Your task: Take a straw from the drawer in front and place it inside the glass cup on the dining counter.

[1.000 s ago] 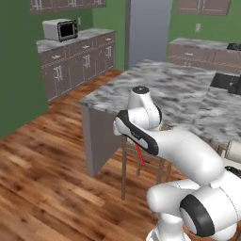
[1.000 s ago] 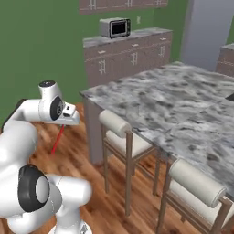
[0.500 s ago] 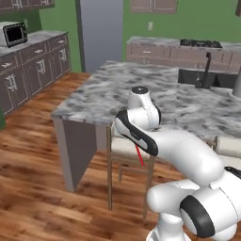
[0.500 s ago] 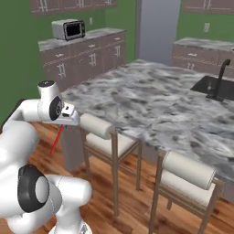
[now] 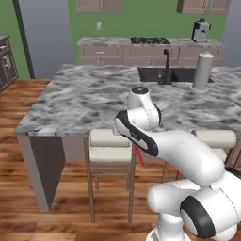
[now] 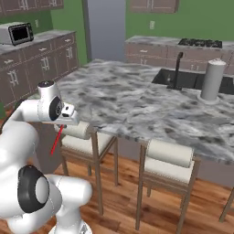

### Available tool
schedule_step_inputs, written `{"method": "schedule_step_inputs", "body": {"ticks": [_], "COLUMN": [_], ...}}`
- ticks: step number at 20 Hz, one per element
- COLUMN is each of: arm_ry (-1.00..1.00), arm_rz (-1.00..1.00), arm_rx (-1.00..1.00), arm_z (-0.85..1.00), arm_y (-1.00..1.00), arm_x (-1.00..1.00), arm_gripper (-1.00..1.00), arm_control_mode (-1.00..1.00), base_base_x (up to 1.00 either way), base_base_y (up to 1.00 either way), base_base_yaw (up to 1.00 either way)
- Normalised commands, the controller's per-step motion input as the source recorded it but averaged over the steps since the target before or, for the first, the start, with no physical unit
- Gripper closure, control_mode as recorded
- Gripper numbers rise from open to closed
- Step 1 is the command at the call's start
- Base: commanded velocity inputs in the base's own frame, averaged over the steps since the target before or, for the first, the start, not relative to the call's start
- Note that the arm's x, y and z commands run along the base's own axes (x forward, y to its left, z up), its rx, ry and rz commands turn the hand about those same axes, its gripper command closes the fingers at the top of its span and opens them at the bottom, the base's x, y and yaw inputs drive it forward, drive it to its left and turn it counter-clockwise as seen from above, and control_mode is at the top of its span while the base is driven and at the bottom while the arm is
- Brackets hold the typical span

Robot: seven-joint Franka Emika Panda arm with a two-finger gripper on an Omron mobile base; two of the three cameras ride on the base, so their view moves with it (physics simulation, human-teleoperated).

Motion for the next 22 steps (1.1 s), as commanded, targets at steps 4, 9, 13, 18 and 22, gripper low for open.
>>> {"method": "schedule_step_inputs", "body": {"ticks": [4, 9, 13, 18, 22], "arm_ry": [0.0, 0.0, 0.0, 0.0, 0.0], "arm_rz": [0.0, 0.0, 0.0, 0.0, 0.0], "arm_rx": [0.0, 0.0, 0.0, 0.0, 0.0], "arm_z": [0.0, 0.0, 0.0, 0.0, 0.0], "arm_y": [0.0, 0.0, 0.0, 0.0, 0.0], "arm_x": [0.0, 0.0, 0.0, 0.0, 0.0], "arm_gripper": [1.0, 1.0, 1.0, 1.0, 1.0], "arm_control_mode": [1.0, 1.0, 1.0, 1.0, 1.0], "base_base_x": [0.21, 0.25, 0.45, 0.69, 0.67], "base_base_y": [0.48, 0.51, 0.54, 0.36, 0.25], "base_base_yaw": [-0.42, -0.34, -0.3, -0.22, -0.15]}}
